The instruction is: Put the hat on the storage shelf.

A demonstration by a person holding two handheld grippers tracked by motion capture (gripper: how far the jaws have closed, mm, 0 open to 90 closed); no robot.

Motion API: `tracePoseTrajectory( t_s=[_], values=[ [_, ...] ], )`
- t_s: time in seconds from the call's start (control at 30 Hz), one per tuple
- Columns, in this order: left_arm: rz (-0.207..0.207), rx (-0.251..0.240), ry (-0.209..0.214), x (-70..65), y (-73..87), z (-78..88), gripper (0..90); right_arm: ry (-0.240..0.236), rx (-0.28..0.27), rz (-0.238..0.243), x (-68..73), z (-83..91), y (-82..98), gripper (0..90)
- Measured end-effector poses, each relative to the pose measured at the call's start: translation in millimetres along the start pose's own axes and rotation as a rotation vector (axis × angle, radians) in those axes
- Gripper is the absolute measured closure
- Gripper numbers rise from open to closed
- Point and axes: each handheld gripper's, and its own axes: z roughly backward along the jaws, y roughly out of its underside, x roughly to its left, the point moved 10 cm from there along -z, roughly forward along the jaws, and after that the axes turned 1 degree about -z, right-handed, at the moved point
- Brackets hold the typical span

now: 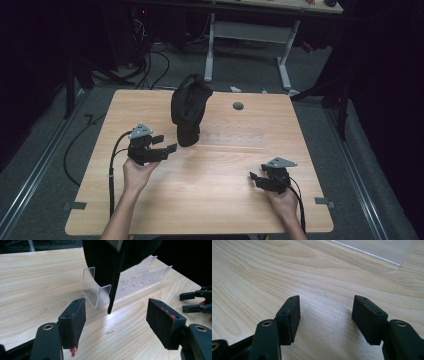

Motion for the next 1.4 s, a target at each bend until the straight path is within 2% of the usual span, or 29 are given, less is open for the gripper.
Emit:
tracePoseTrajectory(
  t_s=[0.43,0.83,1.4],
  values=[
    [0.02,-0.015,0.01,1.7,8.4,19.2,32.5,0.006,0.002,0.012,-0.3,-0.2,0.1,40.0],
    [0.028,-0.011,0.004,5.3,19.1,26.5,31.6,0.007,0.002,0.013,-0.3,-0.2,0.1,40.0],
    [0.03,0.005,-0.041,19.4,40.6,34.2,30.7,0.016,0.005,0.017,0.4,-0.3,0.3,40.0]
  ],
)
